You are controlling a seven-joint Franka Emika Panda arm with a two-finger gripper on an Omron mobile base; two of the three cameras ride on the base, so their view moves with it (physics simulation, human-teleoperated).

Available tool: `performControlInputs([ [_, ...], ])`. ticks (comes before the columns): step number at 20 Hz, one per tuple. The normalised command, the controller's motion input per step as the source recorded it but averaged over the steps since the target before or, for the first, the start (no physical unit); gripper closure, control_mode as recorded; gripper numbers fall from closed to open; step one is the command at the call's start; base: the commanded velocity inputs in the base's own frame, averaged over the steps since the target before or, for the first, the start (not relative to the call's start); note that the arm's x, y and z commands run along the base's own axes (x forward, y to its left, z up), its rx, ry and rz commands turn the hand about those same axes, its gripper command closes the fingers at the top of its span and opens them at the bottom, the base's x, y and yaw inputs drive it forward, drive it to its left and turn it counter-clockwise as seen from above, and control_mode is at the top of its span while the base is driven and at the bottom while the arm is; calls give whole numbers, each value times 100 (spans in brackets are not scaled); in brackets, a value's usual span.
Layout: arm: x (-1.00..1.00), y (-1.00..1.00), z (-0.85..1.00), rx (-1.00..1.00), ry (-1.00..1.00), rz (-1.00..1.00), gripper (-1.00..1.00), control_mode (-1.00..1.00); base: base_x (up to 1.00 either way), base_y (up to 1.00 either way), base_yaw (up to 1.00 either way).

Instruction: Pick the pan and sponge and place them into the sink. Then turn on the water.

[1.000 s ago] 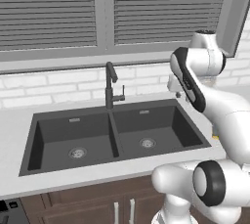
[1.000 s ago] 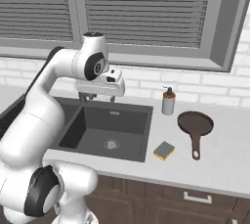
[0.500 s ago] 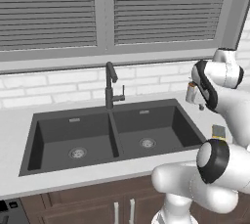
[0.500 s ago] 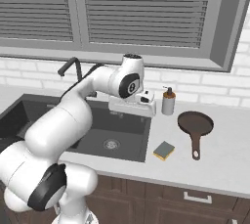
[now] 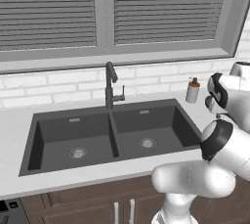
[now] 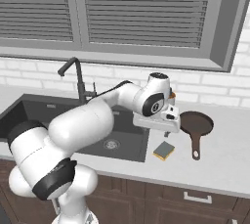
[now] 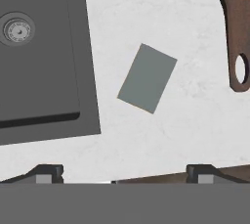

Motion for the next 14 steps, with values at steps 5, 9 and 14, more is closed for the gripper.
performControlInputs([
  [5, 0, 0, 0, 0, 0, 0, -100, -100, 0, 0, 0],
  [9, 0, -1, -2, 0, 0, 0, -100, -100, 0, 0, 0],
  [14, 34, -31, -26, 1, 0, 0, -100, -100, 0, 0, 0],
])
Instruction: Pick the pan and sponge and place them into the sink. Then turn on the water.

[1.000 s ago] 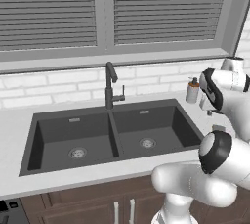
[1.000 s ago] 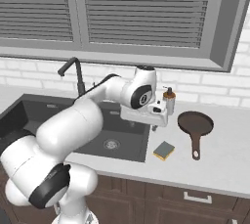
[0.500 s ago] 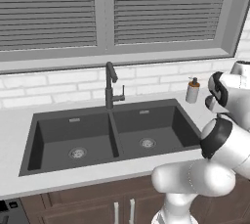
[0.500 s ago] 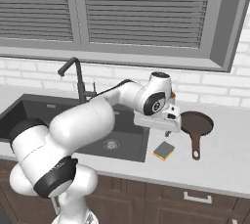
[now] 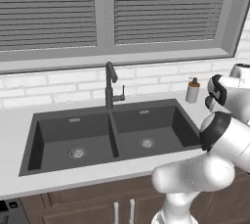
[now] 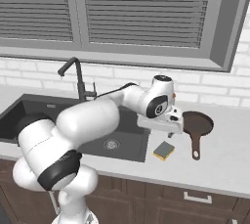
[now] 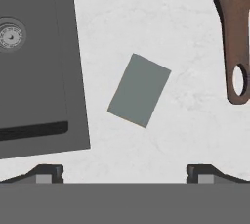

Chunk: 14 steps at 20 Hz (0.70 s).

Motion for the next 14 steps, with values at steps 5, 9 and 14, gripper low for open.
performControlInputs([
  [5, 54, -58, -10, 1, 2, 0, -100, -100, 0, 0, 0],
  [9, 56, -61, -5, 1, 2, 0, -100, -100, 0, 0, 0],
  [14, 30, -43, -5, 3, 1, 0, -100, -100, 0, 0, 0],
])
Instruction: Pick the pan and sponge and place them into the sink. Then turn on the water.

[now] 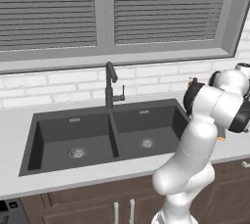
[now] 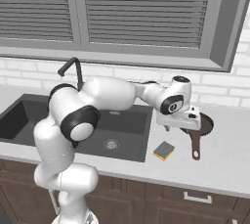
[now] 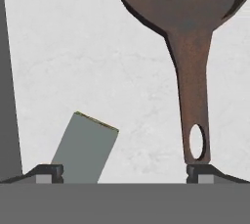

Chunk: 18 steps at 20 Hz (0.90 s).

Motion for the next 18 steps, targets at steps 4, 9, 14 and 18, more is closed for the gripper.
performControlInputs([
  [4, 6, -27, -17, 5, 0, 0, -100, -100, 0, 0, 0],
  [9, 10, -23, -19, 3, 0, 0, -100, -100, 0, 0, 0],
  [14, 14, -18, -21, 0, 0, 0, -100, -100, 0, 0, 0],
  [18, 13, -15, -28, 0, 0, 0, -100, -100, 0, 0, 0],
])
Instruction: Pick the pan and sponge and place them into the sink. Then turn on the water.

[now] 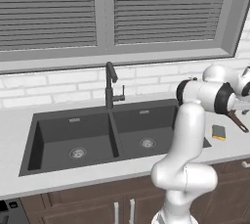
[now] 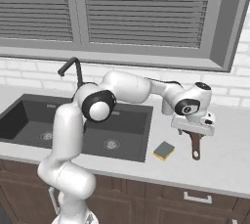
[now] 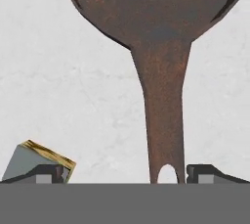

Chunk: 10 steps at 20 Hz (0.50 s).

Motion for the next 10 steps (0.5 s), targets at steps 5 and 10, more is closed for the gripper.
performControlInputs([
  [5, 10, -4, -33, 0, 0, 0, -100, -100, 0, 0, 0],
  [10, 11, -12, -26, 0, 0, 0, -100, -100, 0, 0, 0],
])
